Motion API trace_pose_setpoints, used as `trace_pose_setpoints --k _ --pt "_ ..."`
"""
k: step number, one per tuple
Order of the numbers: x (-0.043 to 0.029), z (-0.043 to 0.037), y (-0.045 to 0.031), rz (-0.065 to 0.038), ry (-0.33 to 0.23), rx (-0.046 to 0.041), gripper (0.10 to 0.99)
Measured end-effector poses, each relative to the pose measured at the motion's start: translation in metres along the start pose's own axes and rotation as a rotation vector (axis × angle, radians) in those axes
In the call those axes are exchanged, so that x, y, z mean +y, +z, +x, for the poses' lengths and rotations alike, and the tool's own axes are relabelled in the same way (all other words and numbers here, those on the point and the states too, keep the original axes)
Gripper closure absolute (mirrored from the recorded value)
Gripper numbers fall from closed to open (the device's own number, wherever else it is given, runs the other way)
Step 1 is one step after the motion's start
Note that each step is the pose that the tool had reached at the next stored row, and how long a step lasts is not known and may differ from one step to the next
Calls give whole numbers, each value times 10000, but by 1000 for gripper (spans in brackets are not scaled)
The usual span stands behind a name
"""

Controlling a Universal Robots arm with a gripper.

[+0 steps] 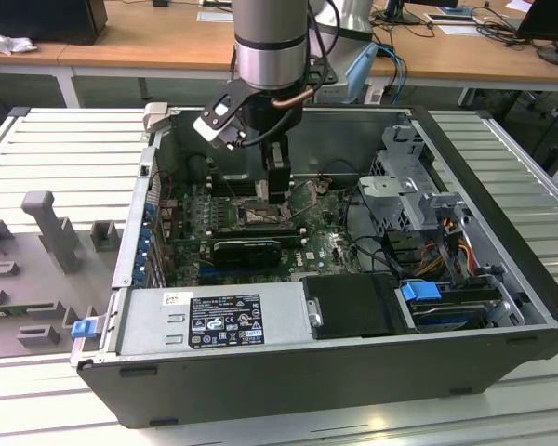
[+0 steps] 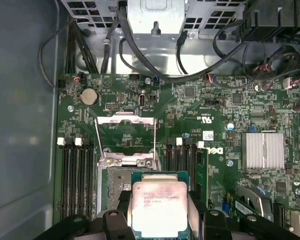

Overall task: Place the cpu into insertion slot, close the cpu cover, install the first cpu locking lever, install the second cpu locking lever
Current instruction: 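Place the cpu into insertion slot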

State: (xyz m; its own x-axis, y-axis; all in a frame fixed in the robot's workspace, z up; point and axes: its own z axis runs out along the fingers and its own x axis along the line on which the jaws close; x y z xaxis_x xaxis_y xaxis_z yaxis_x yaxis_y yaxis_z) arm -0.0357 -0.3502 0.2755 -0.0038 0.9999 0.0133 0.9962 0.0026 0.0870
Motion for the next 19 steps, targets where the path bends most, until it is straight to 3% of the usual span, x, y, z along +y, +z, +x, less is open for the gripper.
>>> trace_pose_setpoints --k 4,7,9,19 --pt "-18 6 24 -17 -12 13 557" --pt "-109 38 81 -15 -48 12 557" --pt "-123 106 160 -14 -51 13 557" --pt "-152 222 382 -15 -54 15 557"
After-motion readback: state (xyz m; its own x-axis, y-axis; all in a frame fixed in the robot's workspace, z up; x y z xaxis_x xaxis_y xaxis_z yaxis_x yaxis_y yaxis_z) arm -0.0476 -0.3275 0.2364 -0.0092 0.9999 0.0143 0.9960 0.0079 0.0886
